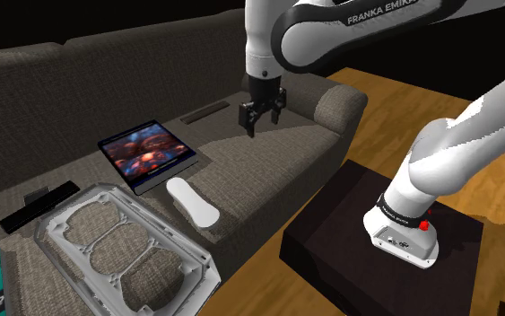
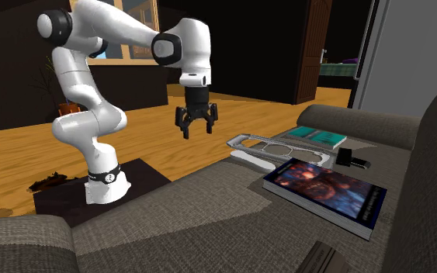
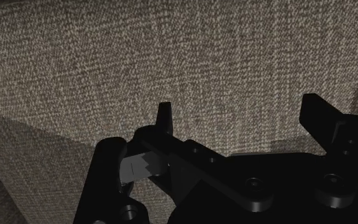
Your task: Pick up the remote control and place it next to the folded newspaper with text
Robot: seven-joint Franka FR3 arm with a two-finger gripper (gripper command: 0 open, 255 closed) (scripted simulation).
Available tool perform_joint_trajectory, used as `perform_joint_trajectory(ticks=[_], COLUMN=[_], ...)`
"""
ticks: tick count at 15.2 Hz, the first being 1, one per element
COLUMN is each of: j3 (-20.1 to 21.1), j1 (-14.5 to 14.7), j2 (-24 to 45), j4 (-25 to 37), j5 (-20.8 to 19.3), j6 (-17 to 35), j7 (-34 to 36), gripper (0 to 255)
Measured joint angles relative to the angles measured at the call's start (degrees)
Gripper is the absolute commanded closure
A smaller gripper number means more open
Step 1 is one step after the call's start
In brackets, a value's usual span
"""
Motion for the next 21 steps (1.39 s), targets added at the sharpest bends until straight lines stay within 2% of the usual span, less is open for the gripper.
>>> perform_joint_trajectory(ticks=[7, 12, 17, 21], j3=[6.9, 10.0, 11.0, 10.6], j1=[1.3, 2.8, 6.8, 10.5], j2=[13.0, 23.8, 36.0, 43.2], j4=[6.7, 13.4, 22.9, 29.1], j5=[-3.2, -8.5, -15.4, -19.1], j6=[5.4, 7.7, 8.1, 7.7], j7=[9.8, 17.0, 24.5, 28.5], gripper=[0, 0, 0, 0])
